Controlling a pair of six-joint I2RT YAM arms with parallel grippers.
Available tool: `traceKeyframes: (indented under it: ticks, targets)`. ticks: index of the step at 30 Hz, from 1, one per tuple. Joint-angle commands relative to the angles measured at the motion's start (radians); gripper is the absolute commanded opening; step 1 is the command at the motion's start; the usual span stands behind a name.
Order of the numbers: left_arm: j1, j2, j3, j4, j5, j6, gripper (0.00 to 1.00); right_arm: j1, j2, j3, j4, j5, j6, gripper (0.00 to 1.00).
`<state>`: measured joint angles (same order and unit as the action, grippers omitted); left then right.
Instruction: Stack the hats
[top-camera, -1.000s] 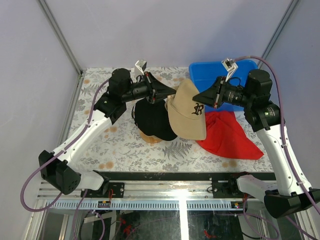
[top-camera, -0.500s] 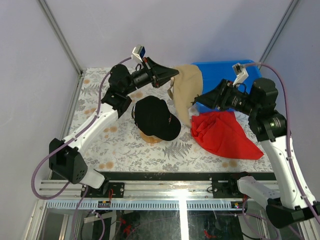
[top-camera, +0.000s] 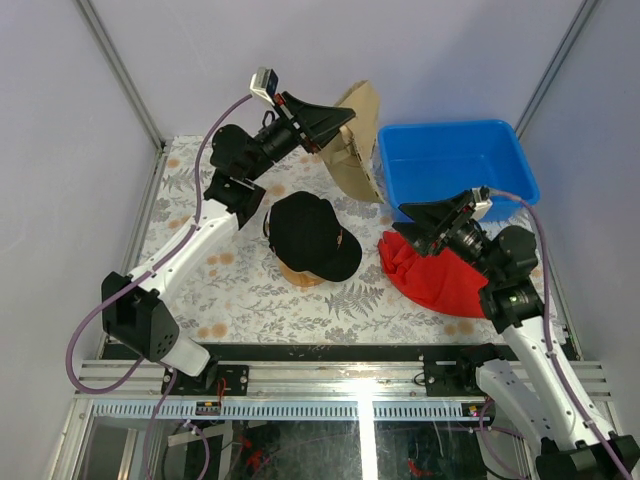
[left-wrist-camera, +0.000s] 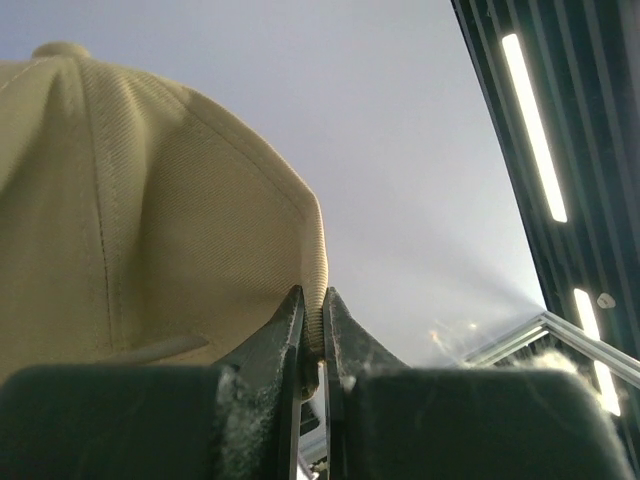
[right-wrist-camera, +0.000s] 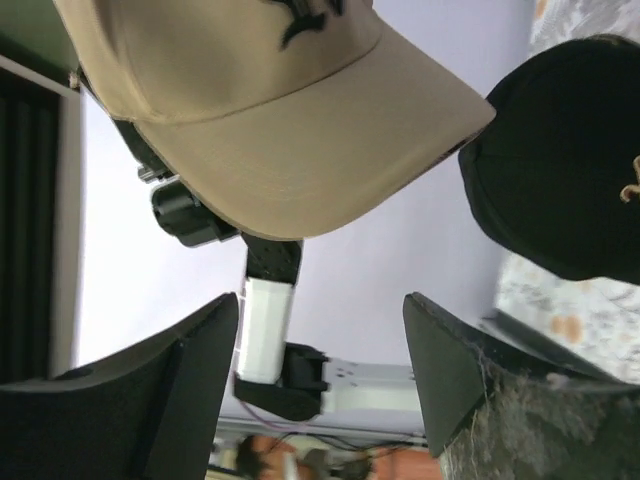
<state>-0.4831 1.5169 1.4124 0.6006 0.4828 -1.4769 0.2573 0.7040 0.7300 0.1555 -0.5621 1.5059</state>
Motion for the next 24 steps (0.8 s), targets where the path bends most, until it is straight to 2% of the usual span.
traceKeyframes:
  ticks: [1,10,24]
  targets:
    - [-0.001,0.006,0.048,0.09,-0.035,0.013,0.0,0.008,-0.01,-0.144,0.456,0.05,0.44,0.74]
    - [-0.018,0.006,0.051,0.099,-0.049,0.008,0.0,0.007,0.051,-0.257,0.724,0.117,0.677,0.76]
    - [-0.029,0.023,0.084,0.092,-0.058,0.011,0.0,0.011,0.166,-0.264,0.844,0.116,0.741,0.78]
